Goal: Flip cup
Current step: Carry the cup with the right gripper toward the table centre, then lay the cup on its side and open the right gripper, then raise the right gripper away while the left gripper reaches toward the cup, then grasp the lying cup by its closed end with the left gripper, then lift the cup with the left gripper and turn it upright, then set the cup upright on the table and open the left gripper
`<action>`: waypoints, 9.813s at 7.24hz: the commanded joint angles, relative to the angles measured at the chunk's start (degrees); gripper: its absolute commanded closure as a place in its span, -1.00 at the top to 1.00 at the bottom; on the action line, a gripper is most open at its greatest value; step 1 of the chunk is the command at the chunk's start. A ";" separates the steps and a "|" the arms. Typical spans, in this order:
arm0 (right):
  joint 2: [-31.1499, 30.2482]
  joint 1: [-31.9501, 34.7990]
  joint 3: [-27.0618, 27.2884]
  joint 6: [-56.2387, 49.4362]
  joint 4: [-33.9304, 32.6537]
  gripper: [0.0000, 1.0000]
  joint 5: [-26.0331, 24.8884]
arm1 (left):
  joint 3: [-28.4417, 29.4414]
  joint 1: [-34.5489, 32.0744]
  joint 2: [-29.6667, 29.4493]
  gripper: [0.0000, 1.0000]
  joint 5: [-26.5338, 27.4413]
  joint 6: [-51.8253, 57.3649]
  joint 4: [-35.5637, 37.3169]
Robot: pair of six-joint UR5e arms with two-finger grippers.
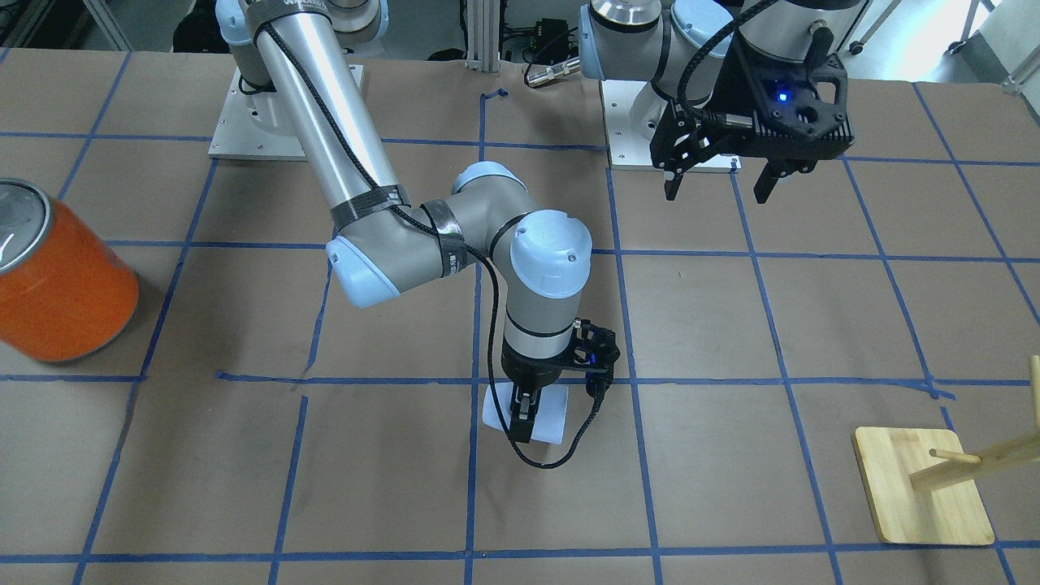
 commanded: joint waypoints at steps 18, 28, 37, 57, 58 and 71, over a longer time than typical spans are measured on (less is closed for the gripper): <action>-23.89 -21.76 14.38 52.66 20.57 1.00 4.26 | -2.72 5.76 -1.39 1.00 -10.05 4.89 0.00; -39.13 -28.24 7.08 59.75 46.75 1.00 7.35 | -17.40 9.04 -23.63 1.00 -40.96 8.09 31.36; -38.87 -28.23 7.17 59.57 46.22 1.00 7.52 | -19.69 8.77 -28.29 0.97 -46.67 8.53 32.52; -38.78 -28.23 7.35 59.49 45.96 1.00 7.61 | -0.73 6.75 -26.87 -1.00 -0.35 6.24 34.28; -38.78 -28.23 7.26 59.57 45.96 1.00 7.61 | 1.39 6.84 -29.42 -1.00 -0.27 7.37 34.28; -37.37 -28.58 6.12 59.49 44.91 1.00 7.61 | 0.00 6.23 -20.52 1.00 0.00 6.86 20.98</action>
